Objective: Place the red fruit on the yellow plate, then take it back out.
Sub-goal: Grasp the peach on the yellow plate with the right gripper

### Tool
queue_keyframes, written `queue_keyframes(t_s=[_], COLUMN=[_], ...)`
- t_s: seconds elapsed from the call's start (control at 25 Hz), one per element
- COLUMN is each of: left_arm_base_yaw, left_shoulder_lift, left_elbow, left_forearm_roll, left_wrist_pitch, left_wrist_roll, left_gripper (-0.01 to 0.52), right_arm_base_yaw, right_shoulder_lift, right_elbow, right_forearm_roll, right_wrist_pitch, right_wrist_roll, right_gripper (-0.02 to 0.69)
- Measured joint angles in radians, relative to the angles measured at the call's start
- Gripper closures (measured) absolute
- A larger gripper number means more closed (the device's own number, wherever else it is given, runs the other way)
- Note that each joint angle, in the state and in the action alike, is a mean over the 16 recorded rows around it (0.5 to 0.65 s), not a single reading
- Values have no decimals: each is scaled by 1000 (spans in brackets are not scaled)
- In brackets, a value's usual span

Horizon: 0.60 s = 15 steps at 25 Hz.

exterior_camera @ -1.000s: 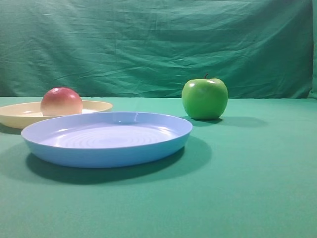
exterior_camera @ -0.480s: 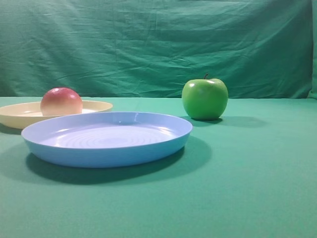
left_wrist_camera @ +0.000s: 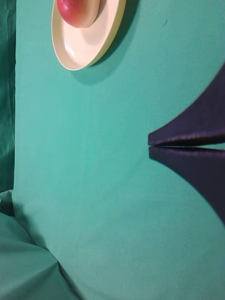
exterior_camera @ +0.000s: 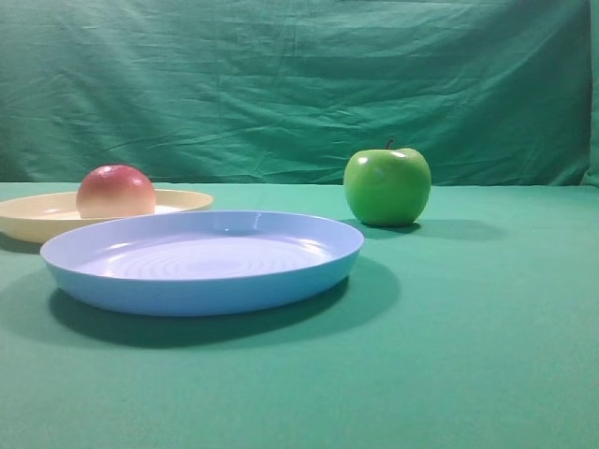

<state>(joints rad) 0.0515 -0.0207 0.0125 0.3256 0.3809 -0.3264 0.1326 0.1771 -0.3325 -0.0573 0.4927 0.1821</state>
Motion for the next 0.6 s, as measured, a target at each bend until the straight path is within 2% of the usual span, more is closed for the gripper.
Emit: queue_keyframes(t_s=[0.28,0.6], left_arm_base_yaw=[0,0], left_shoulder_lift=[0,0], left_elbow=[0,0], left_forearm_roll=[0,0], left_wrist_pitch=[0,0], left_wrist_roll=[0,0], left_gripper=[514,514], right_arm_base_yaw=[-1,-1], right_shoulder_lift=[107,141], right_elbow=[-187,-262], right_forearm_roll=[-5,-3], right_wrist_pitch=[42,-1], right_wrist_roll=[-40,-58], right_gripper=[665,665])
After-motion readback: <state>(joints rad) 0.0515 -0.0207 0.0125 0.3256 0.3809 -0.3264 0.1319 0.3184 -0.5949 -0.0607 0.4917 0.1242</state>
